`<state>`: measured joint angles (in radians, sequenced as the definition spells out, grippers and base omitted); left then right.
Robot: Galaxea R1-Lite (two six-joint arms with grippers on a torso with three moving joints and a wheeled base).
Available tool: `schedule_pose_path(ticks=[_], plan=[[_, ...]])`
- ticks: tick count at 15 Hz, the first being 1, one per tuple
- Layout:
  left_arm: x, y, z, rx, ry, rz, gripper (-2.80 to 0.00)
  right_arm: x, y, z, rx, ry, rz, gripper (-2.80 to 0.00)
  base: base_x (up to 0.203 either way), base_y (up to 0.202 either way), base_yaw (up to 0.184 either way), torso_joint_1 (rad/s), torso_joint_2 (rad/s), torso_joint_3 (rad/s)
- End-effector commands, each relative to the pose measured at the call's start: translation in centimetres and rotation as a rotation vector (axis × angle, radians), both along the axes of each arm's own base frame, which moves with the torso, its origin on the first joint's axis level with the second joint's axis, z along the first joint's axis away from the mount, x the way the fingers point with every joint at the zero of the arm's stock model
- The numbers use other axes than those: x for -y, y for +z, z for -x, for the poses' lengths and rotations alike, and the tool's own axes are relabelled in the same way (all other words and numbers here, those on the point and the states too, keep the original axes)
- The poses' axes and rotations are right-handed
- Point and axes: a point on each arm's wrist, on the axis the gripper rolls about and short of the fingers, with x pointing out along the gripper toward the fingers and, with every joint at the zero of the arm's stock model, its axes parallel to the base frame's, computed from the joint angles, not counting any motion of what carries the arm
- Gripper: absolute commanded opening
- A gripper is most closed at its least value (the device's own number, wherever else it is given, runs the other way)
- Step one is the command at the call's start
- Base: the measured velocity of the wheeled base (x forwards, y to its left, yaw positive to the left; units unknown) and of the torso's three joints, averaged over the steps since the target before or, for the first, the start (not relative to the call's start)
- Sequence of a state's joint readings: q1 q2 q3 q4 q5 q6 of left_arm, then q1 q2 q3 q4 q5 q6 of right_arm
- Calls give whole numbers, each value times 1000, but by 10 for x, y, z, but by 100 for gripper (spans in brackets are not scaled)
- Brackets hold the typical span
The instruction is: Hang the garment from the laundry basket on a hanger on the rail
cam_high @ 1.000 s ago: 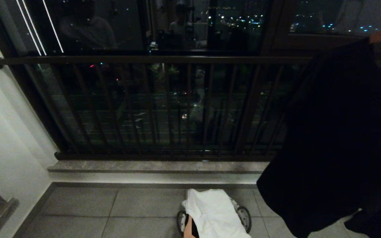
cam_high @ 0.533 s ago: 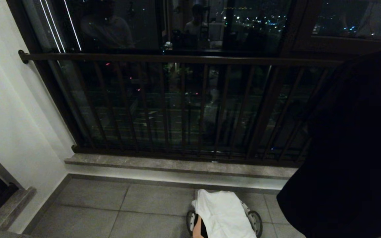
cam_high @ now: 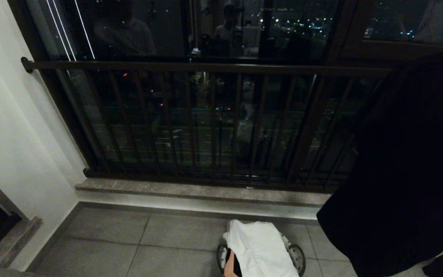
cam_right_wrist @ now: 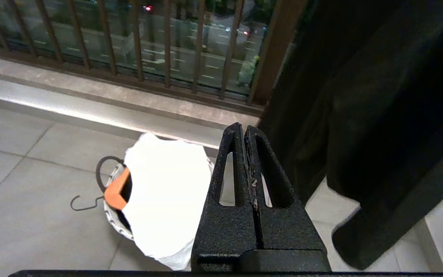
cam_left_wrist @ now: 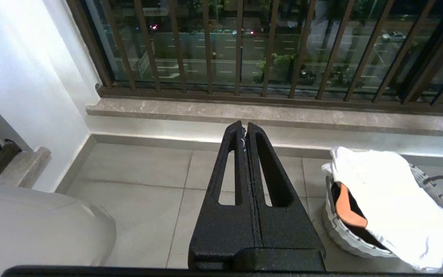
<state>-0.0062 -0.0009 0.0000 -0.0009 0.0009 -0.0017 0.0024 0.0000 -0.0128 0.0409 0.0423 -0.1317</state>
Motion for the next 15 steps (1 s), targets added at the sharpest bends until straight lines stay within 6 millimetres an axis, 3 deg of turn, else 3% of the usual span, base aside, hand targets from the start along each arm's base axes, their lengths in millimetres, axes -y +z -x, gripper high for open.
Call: schedule_pose_path(ticks=[1,7,15], plan=[[0,0,0,0,1,0,-280,0,0,0,-3,1,0,-280,0,0,0,-129,320,170],[0,0,0,-2,1,0,-280,0,0,0,-3,0,2,-280,0,0,0,-152,358,202],[0,0,0,0,1,0,-280,0,0,0,-3,0,-9,-280,0,0,0,-213,531,313]])
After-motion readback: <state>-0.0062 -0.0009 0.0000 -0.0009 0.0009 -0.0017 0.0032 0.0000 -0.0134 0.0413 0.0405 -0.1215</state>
